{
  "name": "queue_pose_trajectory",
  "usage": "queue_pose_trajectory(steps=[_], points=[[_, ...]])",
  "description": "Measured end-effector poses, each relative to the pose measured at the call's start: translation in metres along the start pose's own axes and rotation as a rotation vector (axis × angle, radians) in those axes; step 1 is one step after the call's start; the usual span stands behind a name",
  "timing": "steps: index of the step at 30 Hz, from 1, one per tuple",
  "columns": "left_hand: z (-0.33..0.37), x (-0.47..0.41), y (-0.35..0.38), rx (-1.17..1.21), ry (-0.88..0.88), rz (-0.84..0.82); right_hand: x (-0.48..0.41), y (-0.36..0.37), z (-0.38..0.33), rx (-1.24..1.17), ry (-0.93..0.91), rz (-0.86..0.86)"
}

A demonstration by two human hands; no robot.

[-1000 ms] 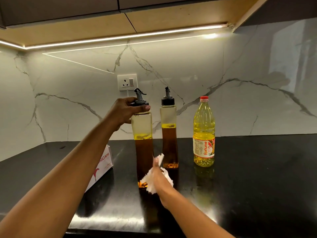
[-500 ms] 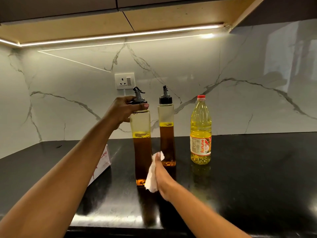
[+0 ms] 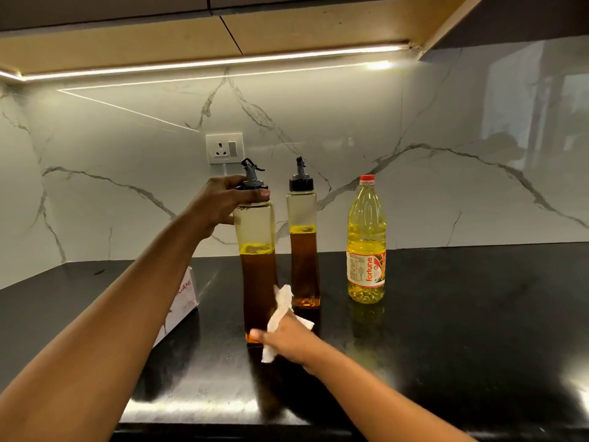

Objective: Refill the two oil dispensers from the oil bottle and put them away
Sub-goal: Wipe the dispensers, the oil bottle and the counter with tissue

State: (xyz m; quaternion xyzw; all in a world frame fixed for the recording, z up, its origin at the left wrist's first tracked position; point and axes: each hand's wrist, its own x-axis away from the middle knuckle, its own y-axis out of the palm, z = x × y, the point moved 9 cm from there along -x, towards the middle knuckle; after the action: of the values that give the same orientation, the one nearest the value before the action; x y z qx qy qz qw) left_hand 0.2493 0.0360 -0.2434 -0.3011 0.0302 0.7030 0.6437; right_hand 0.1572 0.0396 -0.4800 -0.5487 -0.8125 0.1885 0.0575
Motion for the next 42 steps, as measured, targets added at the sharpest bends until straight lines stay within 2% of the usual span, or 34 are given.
queue_pose_trajectory(steps=[2,3,5,7,9,11,13,16,17,19,21,23,25,27,29,31,33,34,36,38,39,41,42], points=[[-0.003,-0.002,0.004,0.058,-0.044,-0.107,-0.007,-0.010,-0.006,-0.092,-0.001,0.049],[-0.007,-0.002,0.006,0.085,-0.066,-0.161,-0.011,-0.023,-0.015,-0.111,-0.010,0.128],[-0.014,-0.007,0.008,0.166,-0.086,-0.249,-0.014,-0.048,-0.041,-0.019,-0.068,0.296],[-0.013,-0.005,0.012,0.187,-0.099,-0.272,-0.007,-0.059,-0.061,0.073,-0.124,0.391],[-0.007,-0.006,0.006,-0.014,-0.035,-0.148,0.003,-0.062,-0.066,0.127,-0.157,0.470],[0.008,-0.005,-0.009,-0.263,0.094,0.083,0.010,-0.059,-0.063,0.144,-0.183,0.539],[0.017,-0.001,-0.018,-0.300,0.140,0.203,0.014,-0.052,-0.055,0.190,-0.178,0.558],[0.015,-0.002,-0.017,-0.268,0.082,0.152,0.011,-0.028,-0.021,0.199,-0.053,0.366],[0.012,-0.004,-0.015,-0.213,0.039,0.106,0.012,-0.021,-0.012,0.124,0.005,0.263],[0.005,-0.004,-0.012,-0.075,-0.044,0.028,0.014,-0.015,-0.012,-0.185,0.132,0.094],[-0.001,-0.005,-0.011,0.013,-0.079,-0.002,0.010,-0.024,-0.045,-0.483,0.146,0.049],[-0.003,-0.004,-0.011,0.061,-0.090,0.004,0.002,-0.046,-0.097,-0.594,0.031,0.094],[-0.005,-0.004,-0.012,0.093,-0.097,0.025,0.000,-0.062,-0.147,-0.590,-0.184,0.147],[-0.007,-0.004,-0.013,0.129,-0.104,0.026,0.002,-0.060,-0.157,-0.493,-0.319,0.166],[-0.007,-0.004,-0.011,0.143,-0.108,0.009,-0.001,-0.038,-0.109,-0.372,-0.233,0.120],[-0.008,-0.005,-0.010,0.135,-0.108,-0.003,0.000,-0.013,-0.029,-0.291,0.047,0.110],[-0.006,-0.005,-0.008,0.119,-0.102,-0.007,0.004,0.006,0.004,-0.415,0.241,0.001],[-0.006,-0.006,-0.008,0.114,-0.100,-0.003,0.000,0.008,-0.008,-0.542,0.241,-0.060],[-0.007,-0.006,-0.009,0.119,-0.100,0.007,-0.015,-0.015,-0.065,-0.636,0.073,0.004],[-0.008,-0.005,-0.012,0.123,-0.097,0.018,-0.016,-0.042,-0.134,-0.506,-0.203,0.065],[-0.009,-0.005,-0.013,0.124,-0.098,0.025,-0.016,-0.047,-0.149,-0.448,-0.278,0.085],[-0.009,-0.004,-0.013,0.126,-0.099,0.022,-0.015,-0.040,-0.129,-0.378,-0.226,0.075],[-0.008,-0.004,-0.011,0.132,-0.098,0.018,-0.012,-0.027,-0.096,-0.353,-0.140,0.038]])
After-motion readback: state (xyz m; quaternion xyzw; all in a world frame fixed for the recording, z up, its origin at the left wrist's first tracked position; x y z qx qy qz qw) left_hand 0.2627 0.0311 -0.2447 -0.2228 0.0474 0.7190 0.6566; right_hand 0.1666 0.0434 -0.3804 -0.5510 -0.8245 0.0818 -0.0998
